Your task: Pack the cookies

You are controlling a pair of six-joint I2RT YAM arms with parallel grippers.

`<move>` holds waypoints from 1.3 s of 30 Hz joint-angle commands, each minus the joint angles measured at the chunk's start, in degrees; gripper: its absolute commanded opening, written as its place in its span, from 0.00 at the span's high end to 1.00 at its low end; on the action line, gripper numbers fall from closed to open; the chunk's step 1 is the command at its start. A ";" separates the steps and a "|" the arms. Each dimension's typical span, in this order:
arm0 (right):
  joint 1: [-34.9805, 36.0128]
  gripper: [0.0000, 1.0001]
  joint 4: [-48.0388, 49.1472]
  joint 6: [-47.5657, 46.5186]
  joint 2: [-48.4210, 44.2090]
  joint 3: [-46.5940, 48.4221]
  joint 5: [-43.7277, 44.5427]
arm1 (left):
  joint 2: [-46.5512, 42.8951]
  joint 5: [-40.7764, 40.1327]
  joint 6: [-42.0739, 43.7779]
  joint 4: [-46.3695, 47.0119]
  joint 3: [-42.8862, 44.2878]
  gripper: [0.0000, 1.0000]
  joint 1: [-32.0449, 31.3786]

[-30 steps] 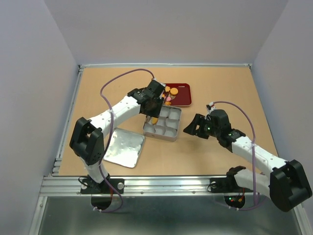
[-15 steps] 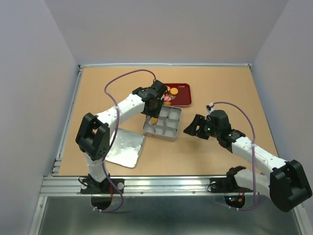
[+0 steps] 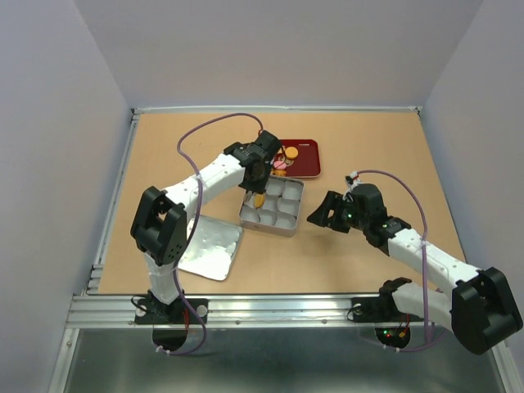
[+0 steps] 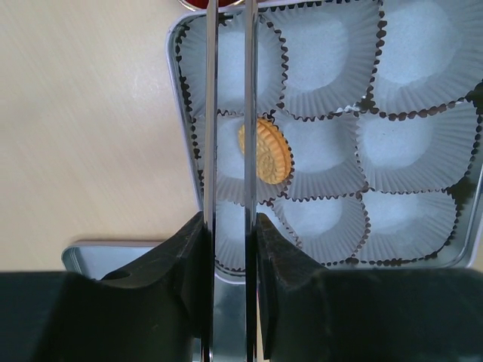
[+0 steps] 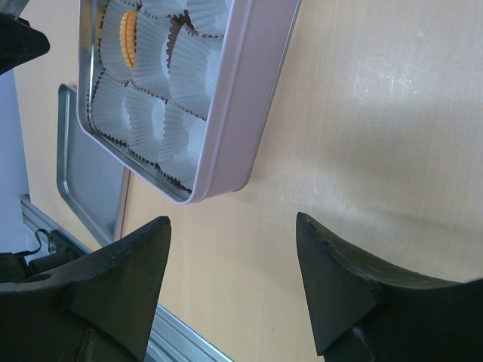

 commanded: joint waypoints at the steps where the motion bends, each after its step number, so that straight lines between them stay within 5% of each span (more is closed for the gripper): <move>1: -0.19 0.28 2.87 -0.75 -0.65 -1.11 -0.12 | -0.32 -1.63 1.09 -1.06 3.24 0.81 0.30; 18: -0.19 0.28 3.40 -0.57 -0.48 -1.20 -0.47 | -9.36 -0.05 1.35 -6.77 11.95 0.81 0.21; 29: -0.19 0.28 3.40 -0.39 -0.83 -1.81 -0.65 | -25.52 4.95 -2.42 -6.70 -3.58 0.82 -0.58; 39: -0.28 0.28 3.40 0.66 -2.85 -2.60 -0.74 | -28.36 10.85 -4.62 3.59 -14.68 0.82 -0.93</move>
